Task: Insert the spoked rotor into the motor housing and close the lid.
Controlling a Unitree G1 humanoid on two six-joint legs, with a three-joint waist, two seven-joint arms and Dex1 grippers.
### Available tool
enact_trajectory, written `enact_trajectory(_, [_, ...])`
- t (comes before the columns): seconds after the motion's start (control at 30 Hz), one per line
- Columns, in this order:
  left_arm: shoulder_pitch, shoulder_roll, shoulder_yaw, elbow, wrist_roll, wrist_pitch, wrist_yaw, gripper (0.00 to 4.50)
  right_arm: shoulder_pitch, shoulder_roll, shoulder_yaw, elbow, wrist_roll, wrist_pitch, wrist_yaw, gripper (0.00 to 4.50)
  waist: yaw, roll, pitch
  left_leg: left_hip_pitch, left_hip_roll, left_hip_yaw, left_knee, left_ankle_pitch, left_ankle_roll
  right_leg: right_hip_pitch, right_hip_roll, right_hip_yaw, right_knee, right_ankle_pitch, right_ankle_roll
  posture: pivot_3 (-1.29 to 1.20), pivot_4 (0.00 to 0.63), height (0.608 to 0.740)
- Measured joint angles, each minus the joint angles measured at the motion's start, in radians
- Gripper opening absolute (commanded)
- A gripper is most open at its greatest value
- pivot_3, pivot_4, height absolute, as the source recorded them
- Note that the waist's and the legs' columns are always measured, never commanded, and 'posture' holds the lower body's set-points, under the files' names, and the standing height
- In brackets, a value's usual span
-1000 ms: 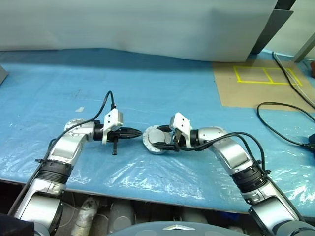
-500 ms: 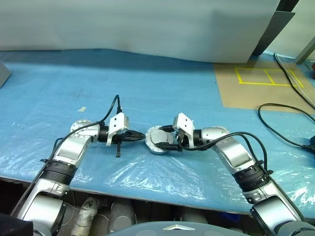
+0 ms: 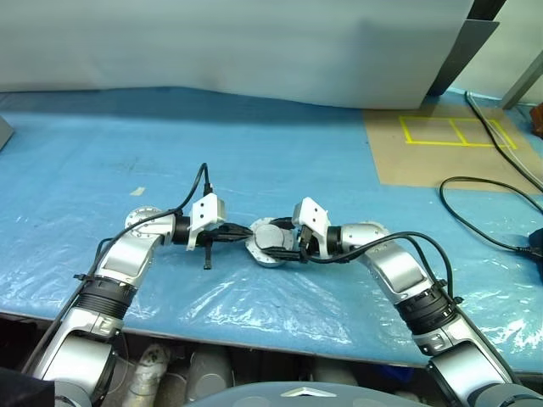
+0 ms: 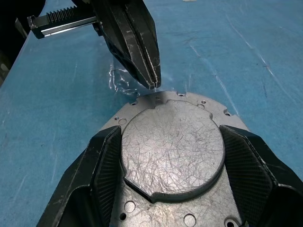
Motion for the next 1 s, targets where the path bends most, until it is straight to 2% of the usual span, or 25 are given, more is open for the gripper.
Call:
enact_trajectory(0.47, [-0.03,-0.017,-0.036,0.075,0.079,-0.054,0.033,0.0,-0.004,0.0,-0.005,0.001,0.002,0.01,0.0,2.9,0.002,0.0,0.0,0.001,0.0,0.001,-0.002,0.0,0.0,0.0,0.0,0.001,-0.003,0.0,0.0,0.0,0.15,0.74])
enact_trajectory(0.8, [-0.027,-0.023,-0.039,0.076,0.084,-0.077,0.033,0.0,0.0,0.002,-0.025,-0.025,0.025,0.079,0.0,2.9,0.005,0.0,0.0,0.0,0.0,0.001,-0.004,0.0,0.001,0.001,0.0,0.001,-0.007,0.0,0.001,0.0,0.15,0.74])
enact_trajectory(0.93, [-0.032,-0.027,-0.04,0.074,0.082,-0.087,0.032,0.0,0.003,0.003,-0.044,-0.037,0.033,0.103,-0.005,4.23,0.005,0.0,0.0,-0.001,0.0,0.001,-0.007,0.0,0.0,0.0,0.0,0.001,-0.009,0.0,0.001,0.0,0.15,0.74])
enact_trajectory(0.97, [-0.033,-0.028,-0.04,0.074,0.082,-0.087,0.032,0.0,0.004,0.001,-0.046,-0.041,0.035,0.11,-0.004,4.48,0.006,0.0,0.0,-0.001,0.0,0.002,-0.007,0.0,0.0,-0.001,0.0,0.001,-0.009,0.0,0.001,0.0,0.15,0.74])
enact_trajectory(1.0, [-0.033,-0.028,-0.041,0.074,0.082,-0.088,0.032,0.0,0.006,-0.008,-0.046,-0.048,0.035,0.113,-0.003,4.48,0.006,0.0,0.0,-0.002,0.0,0.002,-0.008,0.0,0.0,-0.001,0.0,0.001,-0.01,0.0,0.001,0.0,0.15,0.74])
